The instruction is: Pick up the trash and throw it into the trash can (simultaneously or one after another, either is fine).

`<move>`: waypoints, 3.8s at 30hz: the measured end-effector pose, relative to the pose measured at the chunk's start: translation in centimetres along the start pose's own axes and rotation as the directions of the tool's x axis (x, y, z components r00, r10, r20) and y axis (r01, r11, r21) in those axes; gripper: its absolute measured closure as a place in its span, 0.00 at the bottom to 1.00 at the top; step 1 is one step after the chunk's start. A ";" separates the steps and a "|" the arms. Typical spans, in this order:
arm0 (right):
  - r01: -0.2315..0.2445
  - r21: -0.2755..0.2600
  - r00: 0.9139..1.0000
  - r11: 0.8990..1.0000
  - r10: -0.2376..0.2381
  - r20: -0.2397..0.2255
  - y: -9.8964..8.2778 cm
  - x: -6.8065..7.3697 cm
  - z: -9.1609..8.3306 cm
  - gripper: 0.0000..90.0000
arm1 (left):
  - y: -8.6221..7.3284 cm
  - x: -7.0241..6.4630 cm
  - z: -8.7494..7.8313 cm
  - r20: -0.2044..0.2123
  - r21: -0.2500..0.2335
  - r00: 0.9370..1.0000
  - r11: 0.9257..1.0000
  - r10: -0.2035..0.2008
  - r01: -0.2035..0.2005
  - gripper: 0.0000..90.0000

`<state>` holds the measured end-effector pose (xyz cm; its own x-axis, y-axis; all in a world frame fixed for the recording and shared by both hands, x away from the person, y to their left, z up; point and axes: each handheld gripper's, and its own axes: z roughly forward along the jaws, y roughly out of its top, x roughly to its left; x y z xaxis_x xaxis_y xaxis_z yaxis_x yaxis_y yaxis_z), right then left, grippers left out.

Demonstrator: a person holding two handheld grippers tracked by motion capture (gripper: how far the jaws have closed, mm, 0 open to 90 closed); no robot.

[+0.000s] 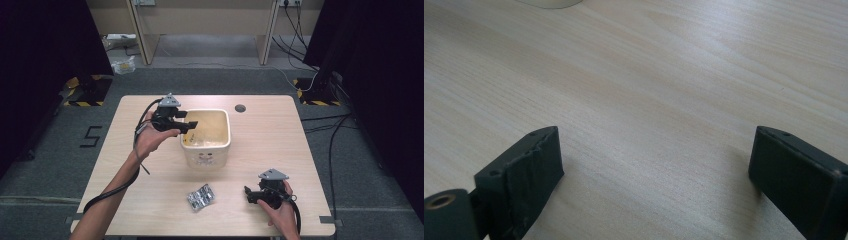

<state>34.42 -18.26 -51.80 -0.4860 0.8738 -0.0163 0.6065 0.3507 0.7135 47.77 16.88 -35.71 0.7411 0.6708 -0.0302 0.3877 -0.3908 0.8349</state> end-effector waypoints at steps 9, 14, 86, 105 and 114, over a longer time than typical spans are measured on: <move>0.002 -0.001 1.000 1.000 -0.002 0.001 0.0 0.0 0.0 0.08 | -0.5 1.3 -1.7 -0.006 -0.027 0.998 0.998 -0.058 0.058 0.32; 0.002 0.000 1.000 1.000 -0.002 0.001 0.0 0.0 0.0 0.08 | -1.5 1.7 -2.8 0.010 -0.047 0.996 0.995 -0.091 0.091 0.30; 0.001 0.001 1.000 1.000 -0.001 0.001 0.0 0.0 0.0 0.08 | -18.7 0.0 -1.6 0.013 0.076 0.990 0.987 -0.143 0.141 0.18; 0.008 -0.019 1.000 1.000 -0.008 -0.008 -0.1 0.4 -0.2 0.18 | -20.3 -1.1 -0.6 -0.074 0.144 0.997 0.989 -0.031 0.041 0.17; 0.001 -0.096 0.996 0.995 -0.009 -0.087 0.8 2.8 -0.6 0.17 | -20.3 -1.1 -0.6 -0.076 0.144 0.997 0.989 -0.034 0.045 0.17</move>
<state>33.15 -15.72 -50.84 -0.5448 0.8377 0.0384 0.5429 0.3174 0.7775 38.75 24.45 -52.31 0.6838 0.7295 -0.0168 0.4951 -0.4469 0.7451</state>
